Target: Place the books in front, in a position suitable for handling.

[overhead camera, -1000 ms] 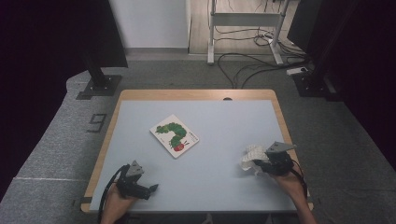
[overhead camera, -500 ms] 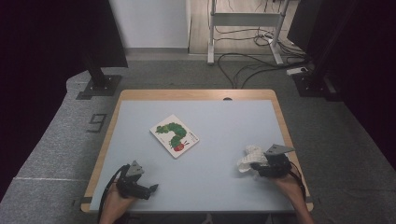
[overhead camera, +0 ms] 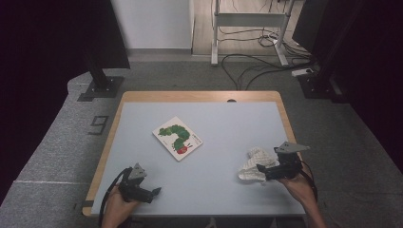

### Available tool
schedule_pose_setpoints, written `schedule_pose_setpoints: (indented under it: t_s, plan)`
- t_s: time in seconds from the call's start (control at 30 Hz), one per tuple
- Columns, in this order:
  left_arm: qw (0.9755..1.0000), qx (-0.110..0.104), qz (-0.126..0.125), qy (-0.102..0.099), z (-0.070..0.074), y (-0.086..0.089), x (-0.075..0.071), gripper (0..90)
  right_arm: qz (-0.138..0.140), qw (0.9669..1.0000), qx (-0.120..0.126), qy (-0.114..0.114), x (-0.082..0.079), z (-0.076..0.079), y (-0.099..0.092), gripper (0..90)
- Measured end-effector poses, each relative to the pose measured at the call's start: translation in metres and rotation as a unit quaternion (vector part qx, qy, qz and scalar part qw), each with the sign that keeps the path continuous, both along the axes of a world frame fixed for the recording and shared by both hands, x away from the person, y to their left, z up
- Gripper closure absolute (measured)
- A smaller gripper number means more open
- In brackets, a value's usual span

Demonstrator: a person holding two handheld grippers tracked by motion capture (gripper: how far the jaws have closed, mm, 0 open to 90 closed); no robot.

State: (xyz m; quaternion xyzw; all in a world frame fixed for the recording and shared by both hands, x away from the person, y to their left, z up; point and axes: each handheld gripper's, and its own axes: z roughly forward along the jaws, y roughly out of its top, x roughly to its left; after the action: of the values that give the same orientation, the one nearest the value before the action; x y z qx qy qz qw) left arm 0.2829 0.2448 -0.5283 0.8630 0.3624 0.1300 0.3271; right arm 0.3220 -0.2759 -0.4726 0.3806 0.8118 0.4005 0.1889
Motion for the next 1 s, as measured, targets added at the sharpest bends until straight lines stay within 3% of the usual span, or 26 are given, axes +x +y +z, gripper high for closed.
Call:
schedule_pose_setpoints:
  t_s: [0.37,0.47,0.63,0.87,1.0]
  plan:
    - [1.0000,0.000,-0.001,0.001,0.000,0.000,0.000,0.0,0.005,1.0000,-0.002,0.000,0.004,-0.002,0.013,0.0]
    - [1.0000,0.002,-0.007,0.005,0.002,0.001,0.003,0.0,0.009,1.0000,0.000,-0.002,0.005,-0.001,0.017,0.0]
    - [1.0000,0.005,0.000,-0.004,0.005,0.003,0.011,0.0,0.014,0.9999,0.003,-0.001,0.007,0.002,0.026,0.0]
    - [0.9997,-0.015,-0.009,-0.014,0.022,0.009,0.025,0.0,0.027,0.9996,0.005,-0.001,0.012,0.004,0.038,0.0]
    - [0.9998,-0.007,-0.012,-0.016,0.032,0.010,0.037,0.0,0.034,0.9994,0.009,-0.005,0.015,0.007,0.047,0.0]
